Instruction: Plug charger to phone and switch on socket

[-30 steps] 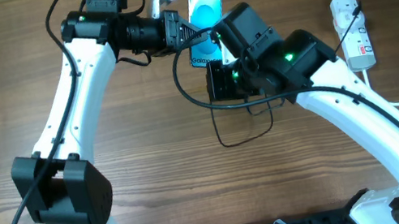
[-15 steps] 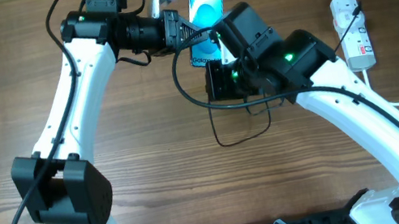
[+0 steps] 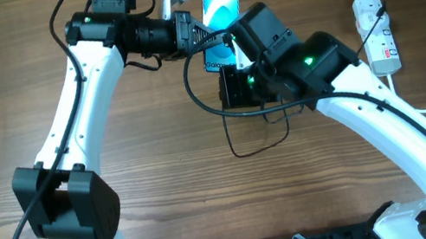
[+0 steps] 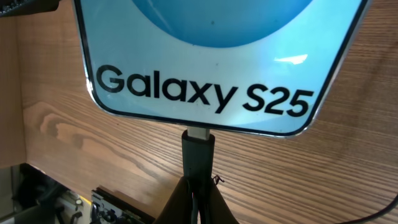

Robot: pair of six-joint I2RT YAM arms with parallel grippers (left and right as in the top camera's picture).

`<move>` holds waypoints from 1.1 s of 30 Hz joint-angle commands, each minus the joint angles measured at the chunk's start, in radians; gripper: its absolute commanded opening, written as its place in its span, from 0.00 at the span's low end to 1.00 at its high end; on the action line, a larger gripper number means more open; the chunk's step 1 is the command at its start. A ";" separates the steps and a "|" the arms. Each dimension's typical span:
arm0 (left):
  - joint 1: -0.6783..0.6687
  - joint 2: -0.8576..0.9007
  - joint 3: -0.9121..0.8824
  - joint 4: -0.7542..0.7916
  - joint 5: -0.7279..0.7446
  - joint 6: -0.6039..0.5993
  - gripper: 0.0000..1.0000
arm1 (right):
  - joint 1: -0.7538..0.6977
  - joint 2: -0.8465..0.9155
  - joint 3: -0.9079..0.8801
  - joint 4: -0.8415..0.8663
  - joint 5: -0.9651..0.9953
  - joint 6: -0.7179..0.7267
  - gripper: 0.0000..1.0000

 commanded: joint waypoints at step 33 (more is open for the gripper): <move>-0.003 -0.006 0.014 0.003 0.045 0.024 0.04 | 0.001 0.008 0.010 0.034 0.045 0.005 0.04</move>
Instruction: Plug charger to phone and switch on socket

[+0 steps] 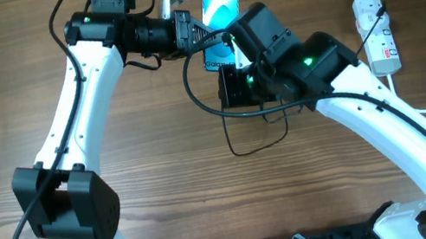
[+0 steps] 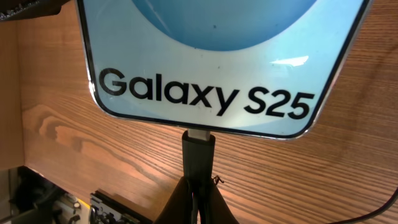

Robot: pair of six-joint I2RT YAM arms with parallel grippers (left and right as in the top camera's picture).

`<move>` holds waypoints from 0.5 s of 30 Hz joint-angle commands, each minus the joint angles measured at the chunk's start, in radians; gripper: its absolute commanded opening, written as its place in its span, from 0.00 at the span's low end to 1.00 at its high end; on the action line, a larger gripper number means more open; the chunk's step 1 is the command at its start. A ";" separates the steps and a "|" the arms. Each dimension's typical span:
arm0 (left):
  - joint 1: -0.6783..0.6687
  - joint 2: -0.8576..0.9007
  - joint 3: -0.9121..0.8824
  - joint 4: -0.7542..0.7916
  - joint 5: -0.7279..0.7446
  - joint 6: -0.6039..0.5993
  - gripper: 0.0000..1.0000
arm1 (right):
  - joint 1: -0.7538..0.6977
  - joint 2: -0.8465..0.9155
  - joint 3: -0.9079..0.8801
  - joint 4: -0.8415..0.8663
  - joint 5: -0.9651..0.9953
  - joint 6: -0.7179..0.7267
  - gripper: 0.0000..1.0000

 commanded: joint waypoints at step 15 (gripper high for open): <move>-0.003 -0.006 0.014 -0.002 0.042 0.028 0.04 | -0.001 0.008 0.010 0.027 0.101 0.003 0.04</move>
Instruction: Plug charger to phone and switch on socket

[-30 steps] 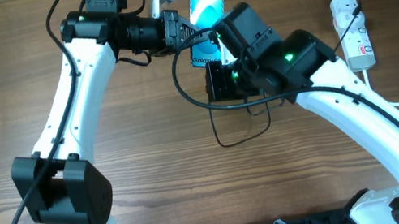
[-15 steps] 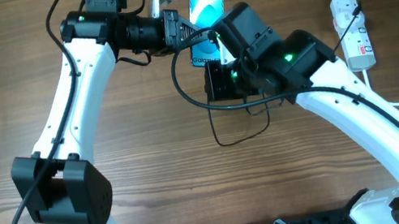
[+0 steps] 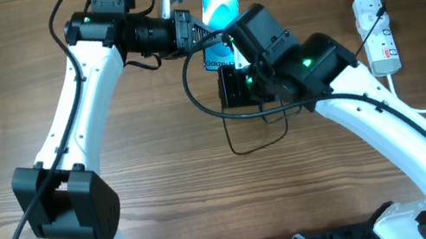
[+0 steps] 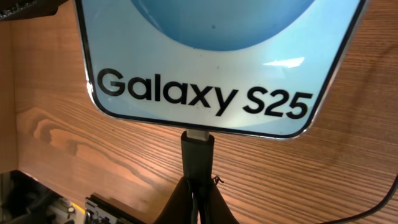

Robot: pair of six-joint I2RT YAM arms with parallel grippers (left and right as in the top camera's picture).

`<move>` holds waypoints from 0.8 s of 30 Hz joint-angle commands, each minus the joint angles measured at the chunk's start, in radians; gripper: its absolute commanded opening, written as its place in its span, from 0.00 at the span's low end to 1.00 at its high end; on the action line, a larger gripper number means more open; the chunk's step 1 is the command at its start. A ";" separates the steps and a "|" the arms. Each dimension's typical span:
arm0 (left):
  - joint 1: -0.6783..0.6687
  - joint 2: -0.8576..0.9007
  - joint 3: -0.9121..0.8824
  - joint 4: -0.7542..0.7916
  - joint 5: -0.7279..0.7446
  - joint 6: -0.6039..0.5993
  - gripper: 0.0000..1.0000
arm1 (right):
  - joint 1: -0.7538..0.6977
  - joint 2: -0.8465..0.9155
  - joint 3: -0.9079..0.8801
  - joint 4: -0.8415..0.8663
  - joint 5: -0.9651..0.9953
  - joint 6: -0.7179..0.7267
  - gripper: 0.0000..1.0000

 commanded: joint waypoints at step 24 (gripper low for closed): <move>-0.003 -0.006 0.014 -0.021 0.006 0.027 0.04 | -0.024 0.007 0.012 0.047 0.066 0.032 0.04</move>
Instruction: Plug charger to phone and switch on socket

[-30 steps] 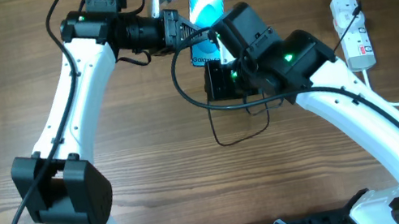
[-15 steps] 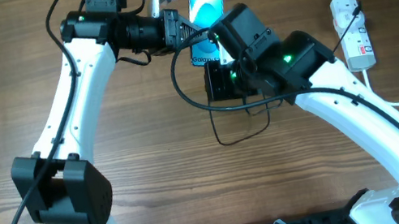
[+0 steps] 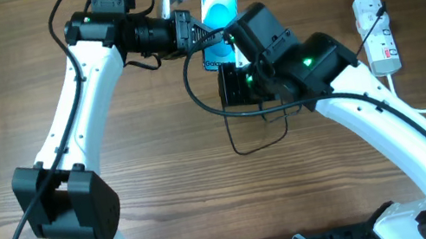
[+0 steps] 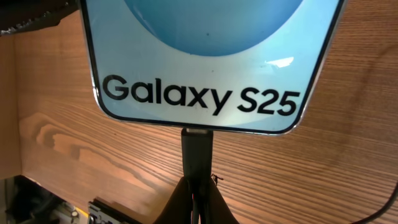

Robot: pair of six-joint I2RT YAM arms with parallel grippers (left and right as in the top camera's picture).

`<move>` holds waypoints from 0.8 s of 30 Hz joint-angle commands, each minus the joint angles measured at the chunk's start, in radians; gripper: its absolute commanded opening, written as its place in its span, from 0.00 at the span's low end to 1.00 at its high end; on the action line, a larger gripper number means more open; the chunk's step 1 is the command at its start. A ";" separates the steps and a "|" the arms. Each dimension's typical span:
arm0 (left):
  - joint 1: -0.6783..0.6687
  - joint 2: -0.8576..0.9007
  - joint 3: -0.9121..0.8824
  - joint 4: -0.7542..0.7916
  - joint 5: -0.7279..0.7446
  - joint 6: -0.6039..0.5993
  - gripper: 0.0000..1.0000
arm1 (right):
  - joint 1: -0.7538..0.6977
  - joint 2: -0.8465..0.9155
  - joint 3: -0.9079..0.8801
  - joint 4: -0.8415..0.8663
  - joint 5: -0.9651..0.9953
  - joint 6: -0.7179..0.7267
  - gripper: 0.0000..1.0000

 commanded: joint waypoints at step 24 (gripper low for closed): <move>-0.001 -0.005 0.014 -0.031 -0.147 0.014 0.04 | -0.059 0.007 0.011 -0.010 0.038 -0.068 0.30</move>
